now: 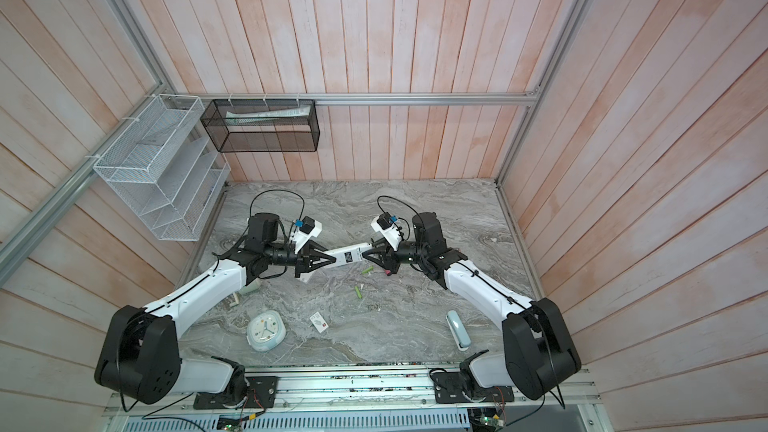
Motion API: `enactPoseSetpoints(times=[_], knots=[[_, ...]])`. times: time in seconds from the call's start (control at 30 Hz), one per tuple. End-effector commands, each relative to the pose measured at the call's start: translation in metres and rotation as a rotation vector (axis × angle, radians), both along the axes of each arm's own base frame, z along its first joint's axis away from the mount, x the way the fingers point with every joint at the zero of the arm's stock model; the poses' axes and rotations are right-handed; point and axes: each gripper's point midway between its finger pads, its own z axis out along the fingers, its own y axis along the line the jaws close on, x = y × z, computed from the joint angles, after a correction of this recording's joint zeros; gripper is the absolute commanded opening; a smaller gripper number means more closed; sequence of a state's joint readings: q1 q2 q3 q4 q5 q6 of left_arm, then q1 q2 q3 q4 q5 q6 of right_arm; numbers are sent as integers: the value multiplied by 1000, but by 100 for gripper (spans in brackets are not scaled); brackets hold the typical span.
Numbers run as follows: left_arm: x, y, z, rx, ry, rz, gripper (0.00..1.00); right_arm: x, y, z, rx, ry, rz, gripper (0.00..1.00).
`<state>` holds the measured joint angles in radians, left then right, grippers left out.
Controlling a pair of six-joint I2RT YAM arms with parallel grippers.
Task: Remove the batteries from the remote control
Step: 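Hold the white remote raised between both grippers, back facing up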
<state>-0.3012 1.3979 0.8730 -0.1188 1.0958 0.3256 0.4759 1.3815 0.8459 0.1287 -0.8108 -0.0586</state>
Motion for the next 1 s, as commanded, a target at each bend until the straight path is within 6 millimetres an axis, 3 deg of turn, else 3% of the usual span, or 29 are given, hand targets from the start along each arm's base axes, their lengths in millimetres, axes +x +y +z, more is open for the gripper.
enactPoseSetpoints(times=[0.0,0.3,0.53,0.97], knots=[[-15,-4,8,-42,-8,-62,0,18,-8,-2,-15,-14,-92,33],[-13,-4,11,-42,-17,-56,0,25,-12,-3,-33,-26,-138,34],[-10,-3,10,-39,-10,-41,0,26,-13,-4,-42,-23,-150,24],[-3,-2,12,-38,1,-2,0,24,-19,-1,-46,-39,-178,17]])
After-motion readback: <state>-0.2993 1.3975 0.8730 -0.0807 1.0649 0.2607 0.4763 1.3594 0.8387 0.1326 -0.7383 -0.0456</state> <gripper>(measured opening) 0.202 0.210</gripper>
